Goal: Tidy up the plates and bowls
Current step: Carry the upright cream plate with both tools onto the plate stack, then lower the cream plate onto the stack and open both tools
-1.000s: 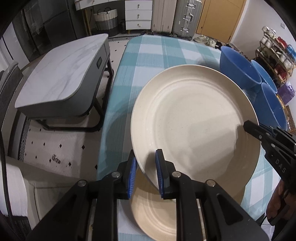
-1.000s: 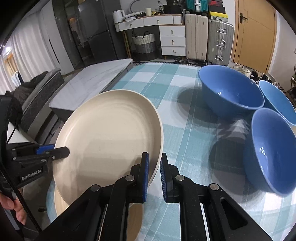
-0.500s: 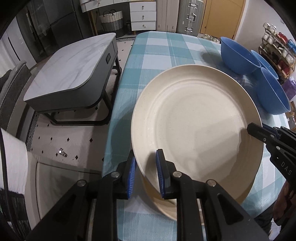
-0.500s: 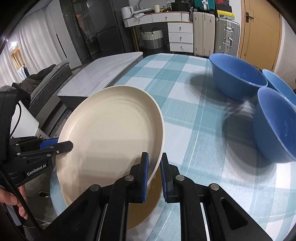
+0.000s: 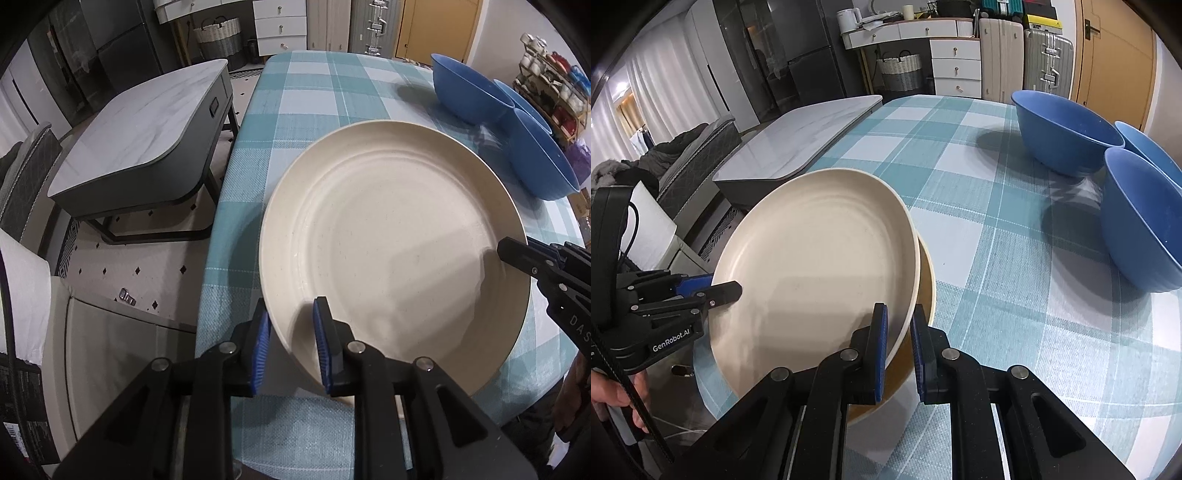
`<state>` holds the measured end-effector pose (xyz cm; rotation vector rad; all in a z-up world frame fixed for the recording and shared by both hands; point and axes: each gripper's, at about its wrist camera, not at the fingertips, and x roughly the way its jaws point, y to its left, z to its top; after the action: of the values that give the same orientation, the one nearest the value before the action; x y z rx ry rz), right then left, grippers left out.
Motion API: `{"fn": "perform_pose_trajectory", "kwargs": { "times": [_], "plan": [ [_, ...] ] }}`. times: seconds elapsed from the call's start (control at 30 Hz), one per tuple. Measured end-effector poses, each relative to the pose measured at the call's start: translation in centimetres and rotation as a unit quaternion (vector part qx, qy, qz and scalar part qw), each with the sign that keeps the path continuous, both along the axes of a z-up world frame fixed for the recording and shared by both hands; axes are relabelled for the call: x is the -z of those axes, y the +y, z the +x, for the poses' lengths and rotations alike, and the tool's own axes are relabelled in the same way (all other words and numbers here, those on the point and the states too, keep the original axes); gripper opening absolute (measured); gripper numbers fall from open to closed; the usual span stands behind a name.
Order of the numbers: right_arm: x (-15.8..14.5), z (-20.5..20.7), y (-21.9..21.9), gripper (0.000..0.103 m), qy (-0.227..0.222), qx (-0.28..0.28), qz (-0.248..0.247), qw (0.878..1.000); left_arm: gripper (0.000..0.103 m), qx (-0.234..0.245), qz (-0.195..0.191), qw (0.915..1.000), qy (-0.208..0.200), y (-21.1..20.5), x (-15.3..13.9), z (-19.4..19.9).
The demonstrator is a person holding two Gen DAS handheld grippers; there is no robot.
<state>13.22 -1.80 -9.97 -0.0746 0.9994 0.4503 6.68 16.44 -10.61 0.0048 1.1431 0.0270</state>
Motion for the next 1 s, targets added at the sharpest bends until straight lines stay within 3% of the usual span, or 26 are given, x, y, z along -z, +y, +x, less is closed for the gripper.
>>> {"fn": "perform_pose_trajectory", "kwargs": {
  "times": [0.37, 0.63, 1.0],
  "plan": [
    [-0.4, -0.9, -0.7, 0.014, -0.005, -0.006, 0.013, 1.000, 0.022, 0.001, 0.002, 1.0000, -0.007, -0.3, 0.2, -0.5],
    [-0.6, -1.2, -0.6, 0.015, -0.007, -0.012, -0.004, 1.000, 0.026, -0.001, -0.001, 0.9999, -0.010, -0.6, 0.3, -0.9],
    [-0.4, -0.4, -1.4, 0.017, 0.047, -0.017, 0.033, 0.998, 0.027, -0.007, -0.016, 0.9998, -0.011, -0.3, 0.4, -1.1]
  ]
}}
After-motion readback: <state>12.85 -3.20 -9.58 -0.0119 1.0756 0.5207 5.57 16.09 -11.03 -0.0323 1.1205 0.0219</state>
